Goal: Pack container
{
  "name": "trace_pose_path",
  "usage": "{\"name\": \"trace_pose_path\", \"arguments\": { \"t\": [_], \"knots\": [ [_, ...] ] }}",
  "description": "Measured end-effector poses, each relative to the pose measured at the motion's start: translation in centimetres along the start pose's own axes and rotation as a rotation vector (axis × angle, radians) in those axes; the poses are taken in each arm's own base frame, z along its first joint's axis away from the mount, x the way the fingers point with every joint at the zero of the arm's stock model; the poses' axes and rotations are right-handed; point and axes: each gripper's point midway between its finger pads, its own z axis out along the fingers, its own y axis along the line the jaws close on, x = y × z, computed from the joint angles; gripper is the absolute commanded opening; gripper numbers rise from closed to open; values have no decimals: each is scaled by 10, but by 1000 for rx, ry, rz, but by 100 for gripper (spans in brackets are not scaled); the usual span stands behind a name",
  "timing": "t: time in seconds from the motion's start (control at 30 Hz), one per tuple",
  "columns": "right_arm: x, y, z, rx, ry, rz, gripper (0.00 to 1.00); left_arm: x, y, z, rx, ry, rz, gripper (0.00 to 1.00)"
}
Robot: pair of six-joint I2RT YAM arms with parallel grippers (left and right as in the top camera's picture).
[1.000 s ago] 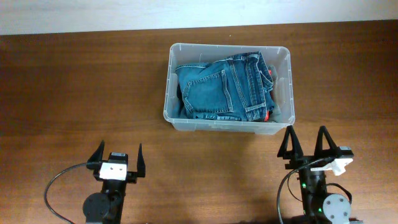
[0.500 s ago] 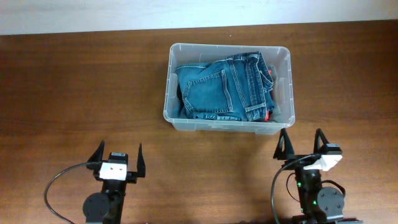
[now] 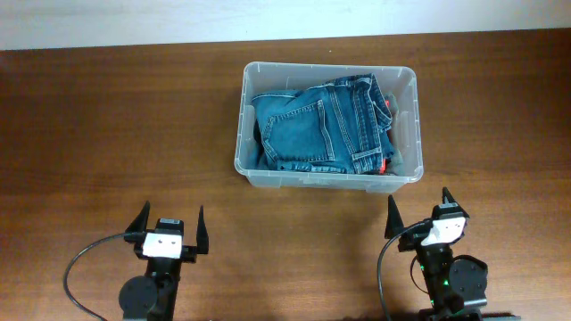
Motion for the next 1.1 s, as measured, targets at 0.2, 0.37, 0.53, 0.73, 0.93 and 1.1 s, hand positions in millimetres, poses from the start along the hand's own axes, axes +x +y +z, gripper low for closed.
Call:
{"name": "trace_pose_path", "arguments": {
  "t": [0.2, 0.37, 0.53, 0.73, 0.93, 1.1],
  "knots": [
    [0, 0, 0, -1, 0, -10, 98, 0, 0, 0, 0, 0, 0, 99],
    [0, 0, 0, -1, 0, -17, 98, 0, 0, 0, 0, 0, 0, 99],
    [0, 0, 0, -1, 0, -19, 98, 0, 0, 0, 0, 0, 0, 99],
    [0, 0, 0, -1, 0, -19, 98, 0, 0, 0, 0, 0, 0, 99],
    [0, 0, 0, -1, 0, -22, 98, 0, 0, 0, 0, 0, 0, 100],
    [0, 0, 0, -1, 0, -22, 98, 0, 0, 0, 0, 0, 0, 99]
  ]
}}
